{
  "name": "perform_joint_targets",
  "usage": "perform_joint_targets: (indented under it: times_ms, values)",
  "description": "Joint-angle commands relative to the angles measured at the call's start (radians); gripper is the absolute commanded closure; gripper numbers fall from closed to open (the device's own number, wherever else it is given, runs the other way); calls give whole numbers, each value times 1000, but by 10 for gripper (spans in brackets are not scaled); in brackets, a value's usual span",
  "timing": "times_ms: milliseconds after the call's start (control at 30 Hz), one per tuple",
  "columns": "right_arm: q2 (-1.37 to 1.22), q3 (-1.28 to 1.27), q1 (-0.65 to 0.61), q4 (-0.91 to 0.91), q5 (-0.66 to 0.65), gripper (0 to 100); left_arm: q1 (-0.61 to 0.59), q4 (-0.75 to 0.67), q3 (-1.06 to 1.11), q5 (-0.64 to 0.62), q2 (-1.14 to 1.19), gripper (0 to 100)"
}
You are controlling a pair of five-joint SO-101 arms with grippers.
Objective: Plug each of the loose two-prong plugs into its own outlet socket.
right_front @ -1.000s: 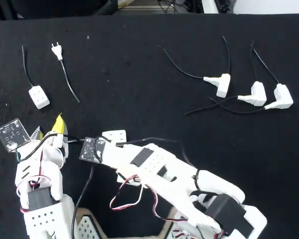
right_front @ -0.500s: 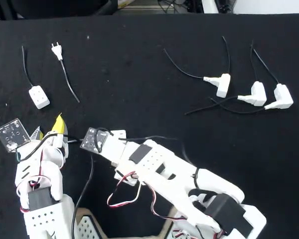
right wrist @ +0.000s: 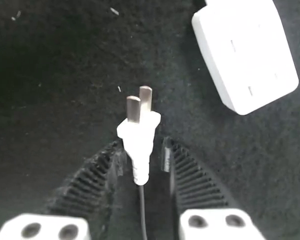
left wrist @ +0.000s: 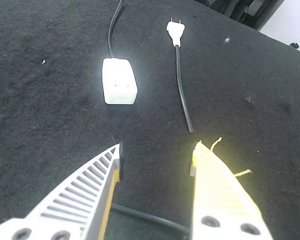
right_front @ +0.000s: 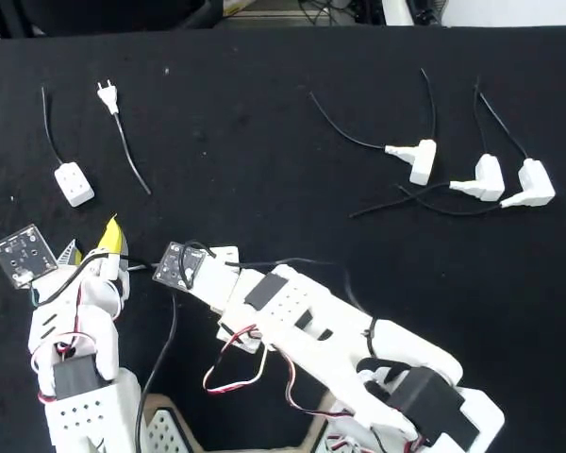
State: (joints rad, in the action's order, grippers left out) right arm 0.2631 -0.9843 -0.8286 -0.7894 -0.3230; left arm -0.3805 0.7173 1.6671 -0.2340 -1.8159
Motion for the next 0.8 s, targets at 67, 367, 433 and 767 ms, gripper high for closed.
perform_joint_targets:
  times_ms: [67,367,433,767]
  values:
    - [35,58,-5,9,8,900,10,-15,-28,-12,-8,766]
    - [35,-21,-5,163,9,903,10,-15,-28,-12,-8,766]
    - [35,-21,-5,164,9,903,10,-15,-28,-12,-8,766]
    - [35,-10,-5,92,2,900,10,-15,-28,-12,-8,766]
